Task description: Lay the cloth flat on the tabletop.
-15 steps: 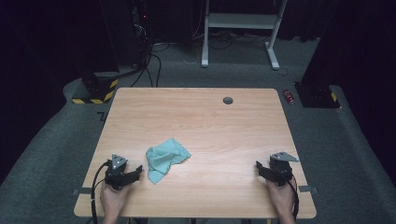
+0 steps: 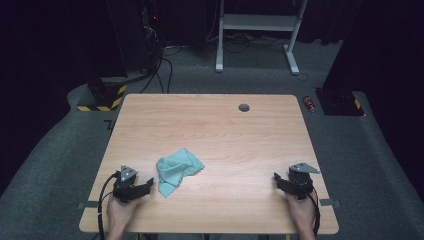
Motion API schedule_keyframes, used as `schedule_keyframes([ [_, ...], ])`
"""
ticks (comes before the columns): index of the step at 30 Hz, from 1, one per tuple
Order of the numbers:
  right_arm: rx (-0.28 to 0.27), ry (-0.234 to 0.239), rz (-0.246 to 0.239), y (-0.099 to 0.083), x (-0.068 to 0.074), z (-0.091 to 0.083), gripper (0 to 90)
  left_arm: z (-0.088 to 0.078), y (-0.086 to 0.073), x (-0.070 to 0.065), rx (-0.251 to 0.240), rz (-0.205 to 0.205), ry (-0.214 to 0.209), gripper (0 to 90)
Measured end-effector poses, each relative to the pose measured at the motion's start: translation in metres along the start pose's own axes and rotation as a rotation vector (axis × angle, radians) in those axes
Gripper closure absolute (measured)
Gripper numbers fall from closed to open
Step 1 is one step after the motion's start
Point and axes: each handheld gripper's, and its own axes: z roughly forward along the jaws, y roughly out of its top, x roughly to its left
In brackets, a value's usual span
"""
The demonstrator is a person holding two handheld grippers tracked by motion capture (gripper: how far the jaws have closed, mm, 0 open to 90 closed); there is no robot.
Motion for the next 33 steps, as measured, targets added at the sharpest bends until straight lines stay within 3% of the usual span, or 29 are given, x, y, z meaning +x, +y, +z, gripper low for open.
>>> schedule_keyframes([
  [7,0.0,0.001,0.0,0.0,0.0,0.0,35.7,-0.001,0.0,-0.002,-0.006,0.004,-0.007,29.2],
  [12,0.0,0.002,0.0,0.0,0.0,0.0,35.7,-0.002,0.0,-0.003,-0.014,-0.013,-0.042,29.4],
  [33,0.0,0.001,-0.001,0.0,0.0,0.0,35.6,-0.006,0.011,-0.026,-0.036,0.011,-0.145,29.0],
])
